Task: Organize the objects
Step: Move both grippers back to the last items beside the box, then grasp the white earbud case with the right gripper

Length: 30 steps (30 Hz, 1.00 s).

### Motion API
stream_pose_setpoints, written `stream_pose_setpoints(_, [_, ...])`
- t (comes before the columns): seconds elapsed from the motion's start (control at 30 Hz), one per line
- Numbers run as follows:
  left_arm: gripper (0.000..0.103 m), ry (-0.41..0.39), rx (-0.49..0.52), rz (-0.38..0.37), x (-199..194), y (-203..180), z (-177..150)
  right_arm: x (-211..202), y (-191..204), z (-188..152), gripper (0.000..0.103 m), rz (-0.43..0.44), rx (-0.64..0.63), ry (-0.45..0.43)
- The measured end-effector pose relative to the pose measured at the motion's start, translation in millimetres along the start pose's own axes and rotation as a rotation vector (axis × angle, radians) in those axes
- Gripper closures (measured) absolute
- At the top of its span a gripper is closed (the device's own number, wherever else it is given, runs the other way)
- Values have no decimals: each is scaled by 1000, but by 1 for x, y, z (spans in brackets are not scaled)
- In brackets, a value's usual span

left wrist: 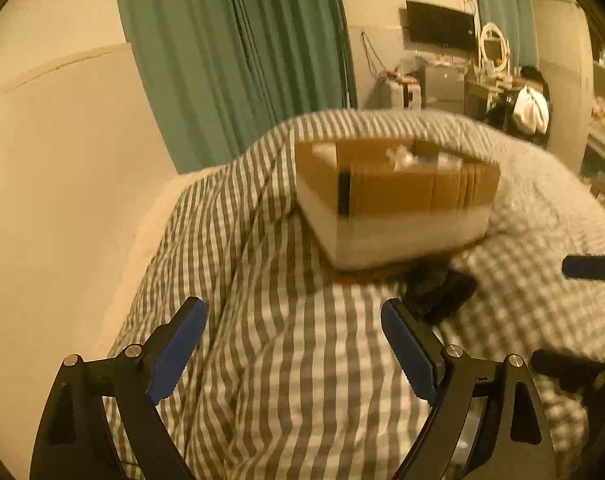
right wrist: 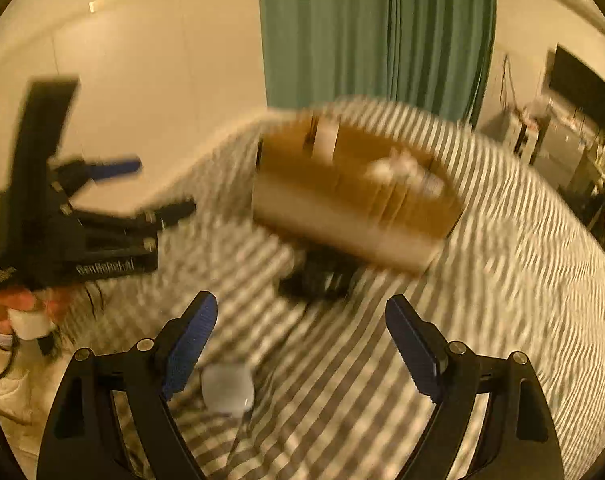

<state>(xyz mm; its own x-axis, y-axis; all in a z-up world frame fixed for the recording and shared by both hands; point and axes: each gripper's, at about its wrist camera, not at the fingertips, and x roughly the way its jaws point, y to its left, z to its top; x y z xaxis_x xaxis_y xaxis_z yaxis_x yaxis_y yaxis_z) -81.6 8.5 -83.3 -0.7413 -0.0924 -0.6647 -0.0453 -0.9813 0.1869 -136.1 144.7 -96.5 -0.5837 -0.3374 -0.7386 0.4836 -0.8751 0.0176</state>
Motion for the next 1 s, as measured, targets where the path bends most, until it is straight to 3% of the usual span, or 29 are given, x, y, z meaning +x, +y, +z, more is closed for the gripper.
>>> stream_pose_setpoints(0.2, [11,74,9,-57,17,-4,-35,50,33,-36,17,22,-70,128])
stream_pose_setpoints(0.33, [11,94,6,-26,23,2,-50,72,47,-47,17,46,-92,200])
stream_pose_setpoints(0.43, [11,112,-7,1,27,10,-57,80,54,-53,17,49,-119,231])
stream_pose_setpoints(0.63, [11,129,-46,-25,29,18,-70,93,65,-62,20,38,-164,260])
stream_pose_setpoints(0.73, [11,129,-48,-31,27,20,-74,95,70,-64,25,26,-194,263])
stream_pose_setpoints(0.83, [11,129,-49,-32,26,20,-75,98,77,-65,35,29,-220,279])
stream_pose_setpoints(0.97, [11,137,-54,-33,26,22,-78,93,80,-66,55,71,-230,274])
stream_pose_setpoints(1.0, [11,138,-55,-33,26,22,-78,91,80,-65,55,77,-230,269])
